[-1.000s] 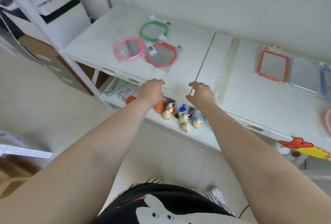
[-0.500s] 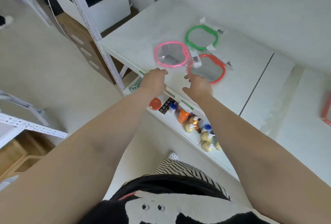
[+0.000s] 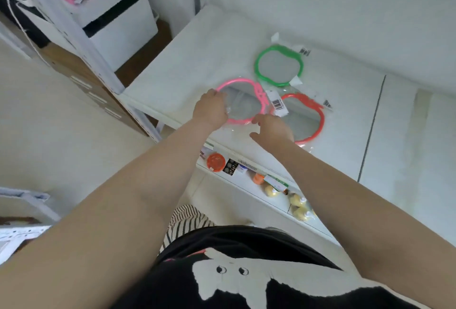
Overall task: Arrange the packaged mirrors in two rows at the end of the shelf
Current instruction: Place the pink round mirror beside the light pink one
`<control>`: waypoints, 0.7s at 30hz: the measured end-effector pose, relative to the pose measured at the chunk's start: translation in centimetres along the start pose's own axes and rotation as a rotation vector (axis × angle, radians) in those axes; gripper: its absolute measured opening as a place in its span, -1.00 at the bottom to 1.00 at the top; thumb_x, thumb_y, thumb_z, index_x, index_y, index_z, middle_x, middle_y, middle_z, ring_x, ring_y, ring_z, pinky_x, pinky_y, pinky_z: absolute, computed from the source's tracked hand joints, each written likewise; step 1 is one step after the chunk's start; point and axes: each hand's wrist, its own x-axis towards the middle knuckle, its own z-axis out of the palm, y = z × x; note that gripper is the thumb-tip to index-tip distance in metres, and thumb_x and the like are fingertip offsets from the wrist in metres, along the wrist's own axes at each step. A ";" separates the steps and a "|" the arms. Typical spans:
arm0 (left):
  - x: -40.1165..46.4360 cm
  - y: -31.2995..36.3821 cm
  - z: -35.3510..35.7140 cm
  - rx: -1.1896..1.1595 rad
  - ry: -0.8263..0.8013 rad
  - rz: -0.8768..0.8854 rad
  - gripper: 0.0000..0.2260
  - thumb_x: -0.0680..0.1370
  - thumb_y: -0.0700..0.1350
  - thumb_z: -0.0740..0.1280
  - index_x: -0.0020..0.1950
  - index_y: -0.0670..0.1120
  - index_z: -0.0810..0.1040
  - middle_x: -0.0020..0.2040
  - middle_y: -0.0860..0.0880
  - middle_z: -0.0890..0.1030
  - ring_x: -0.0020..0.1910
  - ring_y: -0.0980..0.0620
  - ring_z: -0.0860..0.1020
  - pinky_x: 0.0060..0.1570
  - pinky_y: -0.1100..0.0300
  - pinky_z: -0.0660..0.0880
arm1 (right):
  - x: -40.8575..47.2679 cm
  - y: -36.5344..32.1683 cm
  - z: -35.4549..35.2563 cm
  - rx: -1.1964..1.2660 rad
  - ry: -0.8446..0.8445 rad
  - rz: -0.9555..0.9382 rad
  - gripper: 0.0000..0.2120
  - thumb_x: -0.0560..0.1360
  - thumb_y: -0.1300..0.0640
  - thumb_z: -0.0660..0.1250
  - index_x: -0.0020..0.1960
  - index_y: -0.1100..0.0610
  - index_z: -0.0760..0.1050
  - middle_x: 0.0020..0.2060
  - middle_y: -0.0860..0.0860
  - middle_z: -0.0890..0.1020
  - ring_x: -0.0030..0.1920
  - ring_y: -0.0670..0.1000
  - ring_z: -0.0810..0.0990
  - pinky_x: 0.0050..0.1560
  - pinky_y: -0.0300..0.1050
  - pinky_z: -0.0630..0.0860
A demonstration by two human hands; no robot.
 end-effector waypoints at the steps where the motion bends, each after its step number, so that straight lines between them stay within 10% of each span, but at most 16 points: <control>1: 1.1 -0.6 0.0 0.007 0.001 0.013 -0.56 0.50 -0.14 0.28 0.38 -0.16 0.38 0.27 -0.21 0.44 0.27 -0.23 0.43 0.21 -0.02 0.44 | 0.1 -0.2 0.2 0.001 0.013 0.028 -0.63 0.51 0.06 0.31 0.31 -0.03 0.44 0.22 0.01 0.55 0.26 0.07 0.49 0.10 0.00 0.54; 7: 5.7 -2.7 -1.6 -0.036 -0.202 0.195 -0.48 0.42 -0.13 0.34 0.37 -0.14 0.37 0.18 -0.21 0.53 0.17 -0.23 0.51 0.09 0.00 0.49 | 0.4 -3.3 1.9 0.105 0.119 0.391 -0.66 0.50 0.06 0.31 0.26 0.09 0.46 0.14 0.08 0.60 0.16 0.14 0.56 0.06 -0.01 0.55; 15: 5.6 -6.2 -1.3 -0.290 -0.338 0.121 -0.68 0.51 -0.12 0.33 0.21 -0.25 0.52 0.13 -0.26 0.58 0.13 -0.22 0.55 0.10 0.03 0.49 | 0.7 -9.8 3.5 0.896 0.285 0.884 -0.83 0.45 0.13 0.36 -0.04 0.22 0.55 -0.20 0.12 0.57 -0.19 0.09 0.50 -0.17 -0.12 0.41; 21: 4.7 -8.0 -1.2 -0.670 -0.425 -0.035 -0.76 0.51 -0.25 0.37 0.16 -0.22 0.51 0.00 -0.13 0.57 -0.06 -0.02 0.50 -0.04 0.19 0.38 | -0.1 -12.0 4.3 1.183 0.490 0.975 -0.58 0.44 0.27 0.35 0.28 0.13 0.40 -0.21 0.08 0.61 -0.25 0.08 0.54 -0.11 -0.04 0.50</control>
